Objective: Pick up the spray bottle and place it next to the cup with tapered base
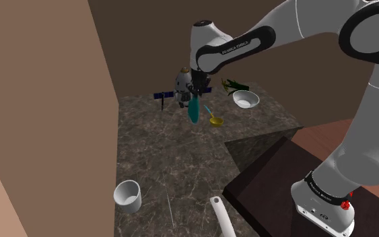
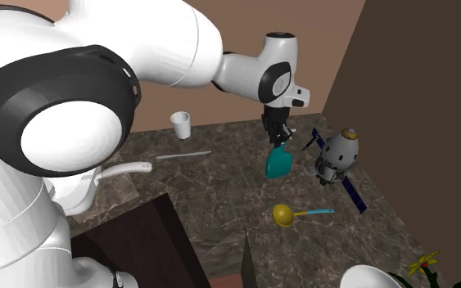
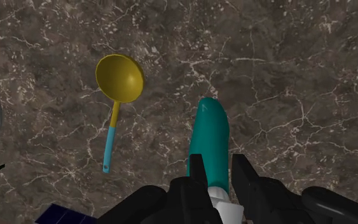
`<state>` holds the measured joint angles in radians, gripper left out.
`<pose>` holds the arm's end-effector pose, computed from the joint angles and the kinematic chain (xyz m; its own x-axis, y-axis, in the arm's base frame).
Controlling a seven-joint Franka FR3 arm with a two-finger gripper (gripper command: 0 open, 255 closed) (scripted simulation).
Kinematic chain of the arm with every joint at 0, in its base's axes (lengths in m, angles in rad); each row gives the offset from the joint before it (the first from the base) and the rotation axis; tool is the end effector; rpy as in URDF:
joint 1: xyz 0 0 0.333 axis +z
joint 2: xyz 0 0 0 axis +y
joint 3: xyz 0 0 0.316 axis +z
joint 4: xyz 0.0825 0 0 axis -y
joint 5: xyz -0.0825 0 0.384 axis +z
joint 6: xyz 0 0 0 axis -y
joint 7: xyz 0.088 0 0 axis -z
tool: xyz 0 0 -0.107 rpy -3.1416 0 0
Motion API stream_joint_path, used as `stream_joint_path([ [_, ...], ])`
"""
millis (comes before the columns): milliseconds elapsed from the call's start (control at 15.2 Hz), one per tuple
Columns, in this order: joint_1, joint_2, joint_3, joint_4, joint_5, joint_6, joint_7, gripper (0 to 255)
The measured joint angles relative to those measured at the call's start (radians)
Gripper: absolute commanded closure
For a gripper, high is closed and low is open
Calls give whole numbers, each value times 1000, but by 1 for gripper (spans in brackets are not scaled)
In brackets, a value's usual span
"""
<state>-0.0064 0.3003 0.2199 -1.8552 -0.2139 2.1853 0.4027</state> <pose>0.6184 0.1177 0.3674 0.9942 -0.0760 0.0756 -0.0829 -0.9923 0.0921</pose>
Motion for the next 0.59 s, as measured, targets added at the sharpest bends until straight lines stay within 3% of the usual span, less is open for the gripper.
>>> stream_joint_path([
  [594,-4,-43,6,63,22,-104,-25,255],
])
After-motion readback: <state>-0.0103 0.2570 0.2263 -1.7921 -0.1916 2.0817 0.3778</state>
